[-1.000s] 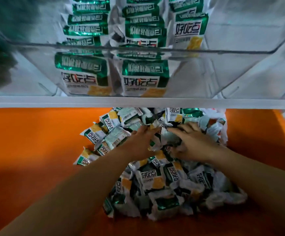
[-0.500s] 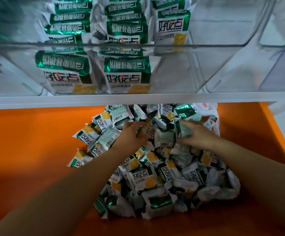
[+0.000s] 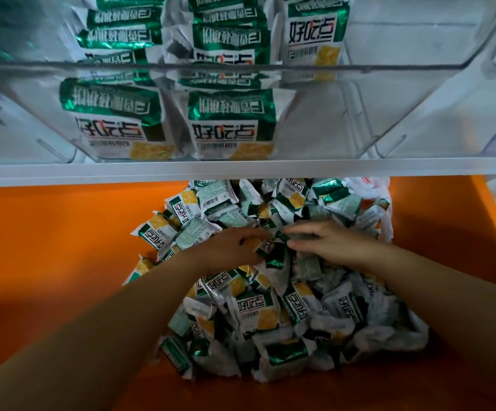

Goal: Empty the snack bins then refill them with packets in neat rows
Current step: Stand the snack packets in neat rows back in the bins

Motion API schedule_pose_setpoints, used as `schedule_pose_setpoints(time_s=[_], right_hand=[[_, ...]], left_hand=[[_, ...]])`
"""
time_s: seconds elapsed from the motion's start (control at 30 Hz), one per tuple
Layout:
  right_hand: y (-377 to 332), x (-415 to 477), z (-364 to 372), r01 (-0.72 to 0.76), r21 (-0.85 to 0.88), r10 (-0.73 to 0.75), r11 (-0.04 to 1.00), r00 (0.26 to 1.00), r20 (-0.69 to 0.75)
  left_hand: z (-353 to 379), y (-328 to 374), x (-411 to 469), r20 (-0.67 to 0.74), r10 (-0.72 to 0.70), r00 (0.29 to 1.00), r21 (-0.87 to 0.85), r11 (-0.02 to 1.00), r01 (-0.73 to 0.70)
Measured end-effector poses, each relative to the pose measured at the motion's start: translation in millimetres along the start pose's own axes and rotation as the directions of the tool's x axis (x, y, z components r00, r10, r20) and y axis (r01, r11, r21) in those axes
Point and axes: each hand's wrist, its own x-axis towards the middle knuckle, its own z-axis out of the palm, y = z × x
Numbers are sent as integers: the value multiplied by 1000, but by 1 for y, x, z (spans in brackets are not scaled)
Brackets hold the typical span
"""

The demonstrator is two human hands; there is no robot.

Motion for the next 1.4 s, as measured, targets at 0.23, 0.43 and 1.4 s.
schedule_pose_setpoints(time_s=[0.23,0.43,1.4], right_hand=[[-13,-4,-1,-12,-148,11,989,1000,-7],[-7,-5,2,-212,-92,214,973,977,18],[-20,-16,25,-318,212,249,924,922,298]], left_hand=[[8,9,-9,89,-94,992,238,969,70],[21,15,-13,-39,44,998,314,949,-29],[12,5,-24,110,-31,993,295,955,-3]])
